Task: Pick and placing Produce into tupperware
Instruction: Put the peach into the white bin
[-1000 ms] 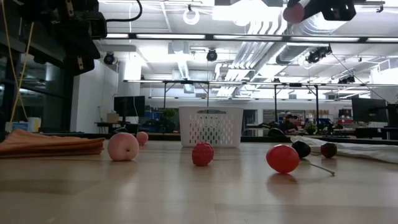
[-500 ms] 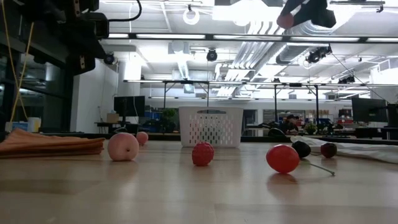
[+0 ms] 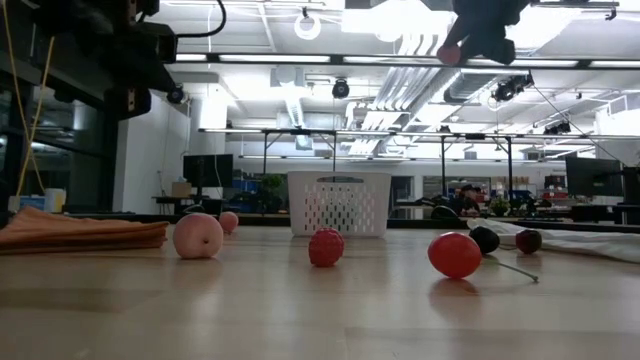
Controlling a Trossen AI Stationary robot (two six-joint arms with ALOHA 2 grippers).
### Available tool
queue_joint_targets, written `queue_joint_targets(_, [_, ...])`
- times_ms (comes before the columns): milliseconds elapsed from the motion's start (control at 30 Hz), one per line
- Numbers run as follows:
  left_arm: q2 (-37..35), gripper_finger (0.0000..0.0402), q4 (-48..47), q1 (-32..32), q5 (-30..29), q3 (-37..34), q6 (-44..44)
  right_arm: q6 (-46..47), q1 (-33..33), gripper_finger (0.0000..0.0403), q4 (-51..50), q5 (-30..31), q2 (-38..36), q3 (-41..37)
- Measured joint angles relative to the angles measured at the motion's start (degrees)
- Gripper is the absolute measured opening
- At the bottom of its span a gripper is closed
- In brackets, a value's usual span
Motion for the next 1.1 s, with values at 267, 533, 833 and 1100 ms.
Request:
queue_joint_targets(267, [0.0,0.0003,0.1,0.0,0.0,0.0,-2.9,-8.5,-6.3,0.0133,1.4,-7.6,5.4,0.0])
queue_joint_targets(533, [0.0,0.0003,0.1,0.0,0.0,0.0,-4.6,-15.3,-9.3,0.0133,4.9,-12.5,12.3,0.0])
queue_joint_targets(833, [0.0,0.0003,0.1,0.0,-0.8,0.0,-6.2,-19.9,-10.6,0.0133,8.4,-14.9,18.8,0.0])
queue_joint_targets(1100, [0.0,0.0003,0.1,0.0,-1.7,0.0,-6.3,-23.4,-10.5,0.0133,9.2,-16.0,25.7,4.2])
